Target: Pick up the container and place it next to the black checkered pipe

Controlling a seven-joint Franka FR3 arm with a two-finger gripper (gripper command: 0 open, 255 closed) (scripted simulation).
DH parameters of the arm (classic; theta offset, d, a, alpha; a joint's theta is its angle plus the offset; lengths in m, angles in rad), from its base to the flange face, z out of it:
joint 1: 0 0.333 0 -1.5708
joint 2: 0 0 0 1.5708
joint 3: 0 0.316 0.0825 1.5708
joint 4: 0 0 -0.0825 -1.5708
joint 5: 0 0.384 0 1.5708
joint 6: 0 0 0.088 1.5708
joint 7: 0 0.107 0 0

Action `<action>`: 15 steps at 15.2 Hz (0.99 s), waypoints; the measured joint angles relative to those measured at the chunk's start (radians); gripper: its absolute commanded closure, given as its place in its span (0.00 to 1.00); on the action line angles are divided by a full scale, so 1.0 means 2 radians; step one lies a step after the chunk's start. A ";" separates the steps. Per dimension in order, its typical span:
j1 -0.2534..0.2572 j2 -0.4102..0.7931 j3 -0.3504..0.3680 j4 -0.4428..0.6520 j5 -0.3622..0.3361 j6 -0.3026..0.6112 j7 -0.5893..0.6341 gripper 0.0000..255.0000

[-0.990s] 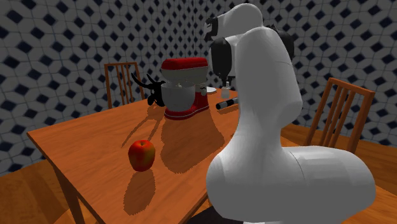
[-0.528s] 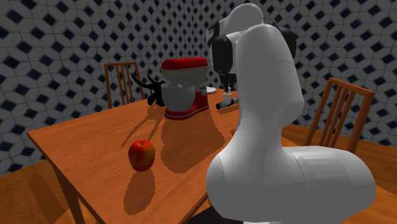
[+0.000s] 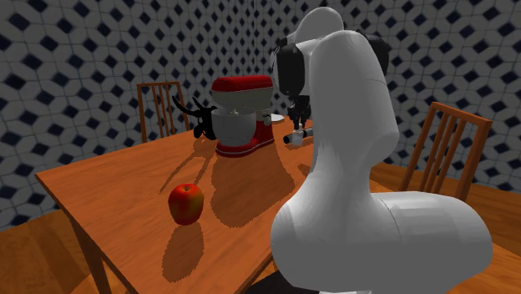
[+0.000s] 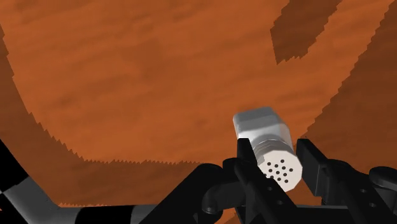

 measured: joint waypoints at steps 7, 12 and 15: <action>0.004 -0.001 0.001 -0.051 0.001 0.049 -0.002 1.00; 0.004 0.002 0.001 -0.059 0.002 0.061 -0.003 1.00; 0.004 0.002 0.001 -0.060 0.002 0.062 -0.003 1.00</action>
